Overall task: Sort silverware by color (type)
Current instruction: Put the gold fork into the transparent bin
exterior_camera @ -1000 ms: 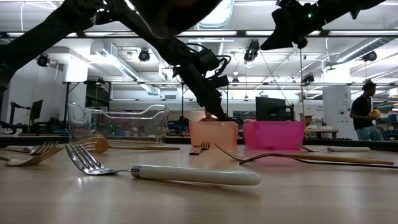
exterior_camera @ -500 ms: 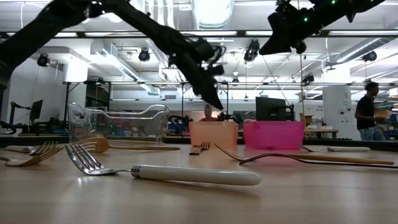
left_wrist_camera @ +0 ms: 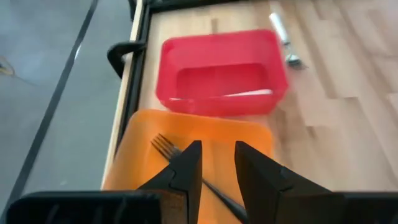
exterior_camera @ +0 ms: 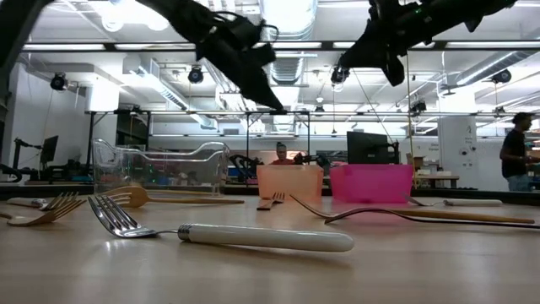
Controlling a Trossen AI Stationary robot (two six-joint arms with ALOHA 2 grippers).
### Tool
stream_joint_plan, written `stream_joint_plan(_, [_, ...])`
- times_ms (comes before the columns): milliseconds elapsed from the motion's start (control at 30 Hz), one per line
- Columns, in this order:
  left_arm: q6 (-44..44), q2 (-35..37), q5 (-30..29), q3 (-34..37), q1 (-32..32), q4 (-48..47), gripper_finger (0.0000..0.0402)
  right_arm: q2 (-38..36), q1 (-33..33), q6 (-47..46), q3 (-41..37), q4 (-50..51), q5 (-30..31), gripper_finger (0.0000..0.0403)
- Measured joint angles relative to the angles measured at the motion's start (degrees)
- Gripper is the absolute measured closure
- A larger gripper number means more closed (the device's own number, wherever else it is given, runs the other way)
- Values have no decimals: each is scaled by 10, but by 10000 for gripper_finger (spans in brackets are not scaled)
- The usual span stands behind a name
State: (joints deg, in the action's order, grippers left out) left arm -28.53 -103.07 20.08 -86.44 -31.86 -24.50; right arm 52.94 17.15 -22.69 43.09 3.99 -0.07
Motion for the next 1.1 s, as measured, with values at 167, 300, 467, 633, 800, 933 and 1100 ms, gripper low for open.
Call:
stream_joint_plan(167, [43,84,6,130,4,119,325,29,-20,-20,8,3,0,360])
stream_joint_plan(300, [60,146,4,214,7,184,325,62,-31,-41,33,35,-4,360])
stream_joint_plan(467, [75,208,5,279,10,209,325,116,-52,-67,85,132,-4,360])
stream_joint_plan(633, [89,260,5,316,11,217,325,184,-85,-75,157,243,-4,360])
stream_joint_plan(800, [100,305,5,350,12,216,325,258,-121,-88,243,364,-6,360])
stream_joint_plan(933, [112,332,5,380,12,213,325,314,-153,-90,297,435,-18,360])
stream_joint_plan(1100, [137,368,5,413,11,210,325,369,-191,-96,333,455,-52,360])
